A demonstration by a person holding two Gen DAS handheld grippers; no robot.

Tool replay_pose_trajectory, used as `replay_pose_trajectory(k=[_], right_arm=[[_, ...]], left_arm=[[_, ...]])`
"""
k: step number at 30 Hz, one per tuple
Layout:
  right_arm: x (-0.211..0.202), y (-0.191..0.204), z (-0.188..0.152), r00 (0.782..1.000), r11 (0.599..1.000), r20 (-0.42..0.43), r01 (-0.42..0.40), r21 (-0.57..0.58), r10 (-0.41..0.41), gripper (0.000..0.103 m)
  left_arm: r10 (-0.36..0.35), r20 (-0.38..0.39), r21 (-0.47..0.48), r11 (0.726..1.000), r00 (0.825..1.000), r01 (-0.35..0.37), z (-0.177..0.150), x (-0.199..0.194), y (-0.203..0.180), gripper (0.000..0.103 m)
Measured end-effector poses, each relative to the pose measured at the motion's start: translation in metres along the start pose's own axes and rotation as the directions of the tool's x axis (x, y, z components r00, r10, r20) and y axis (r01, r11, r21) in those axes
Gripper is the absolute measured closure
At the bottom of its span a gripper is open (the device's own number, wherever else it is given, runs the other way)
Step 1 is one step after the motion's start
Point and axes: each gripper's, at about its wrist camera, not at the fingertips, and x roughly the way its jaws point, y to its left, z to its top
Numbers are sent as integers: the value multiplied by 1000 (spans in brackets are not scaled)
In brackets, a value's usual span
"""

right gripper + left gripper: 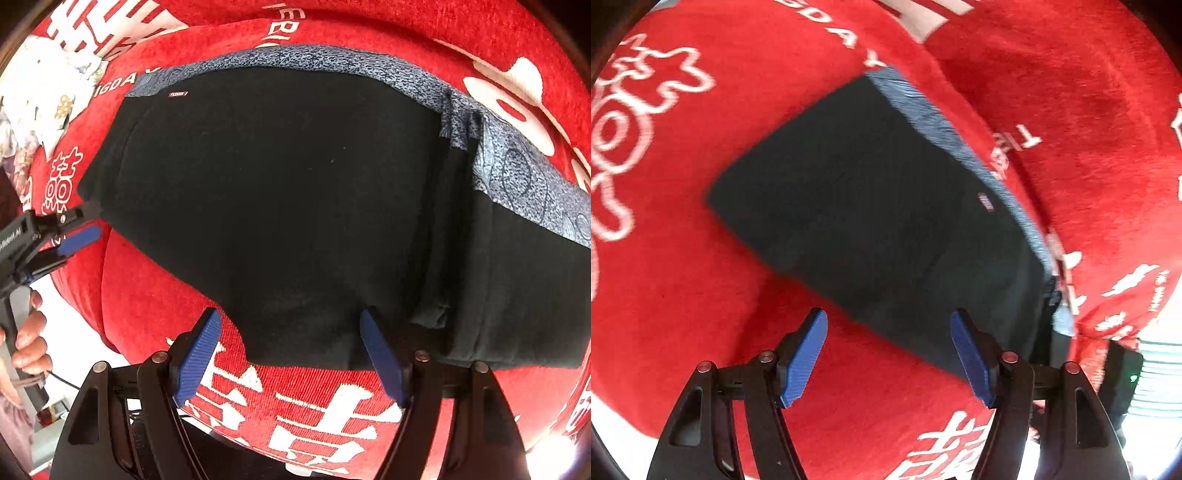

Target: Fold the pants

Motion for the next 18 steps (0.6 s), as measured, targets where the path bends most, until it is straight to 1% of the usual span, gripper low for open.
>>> replay_pose_trajectory(k=[3,4,8,13,14,15,16,17,18], right_arm=[[1,1,1,1000,1000,4,-4,-10,4,22],[1,1,1,1000,1000,5,-6,-11,6,22],[1,-2,1,1000,1000,9,-14,-18,14,22],[2,-1,0,1000,1000,11,-17,-22,17,19],[2,0,0,1000,1000,11,-16,-23,16,18],[2,0,0,1000,1000,11,-15,-25,15,18],[2,1,0,1000,1000,12,-15,-26,16,18],[2,0,0,1000,999,14,-18,-27,18,18],[3,1,0,1000,999,15,-20,-27,21,18]], left_arm=[[7,6,-16,1000,1000,-6,4,11,-4,32],[-2,15,-30,1000,1000,2,4,16,-7,32],[-52,40,-100,993,998,56,10,16,2,32],[-29,66,-145,989,997,39,15,17,1,32],[-34,80,-159,986,996,47,15,15,-1,32],[-44,107,-158,986,993,61,14,11,-4,32],[-41,124,-147,987,992,59,13,9,-8,32],[-19,140,-121,992,990,36,12,6,-15,40],[57,148,-82,996,987,-46,11,4,-25,56]])
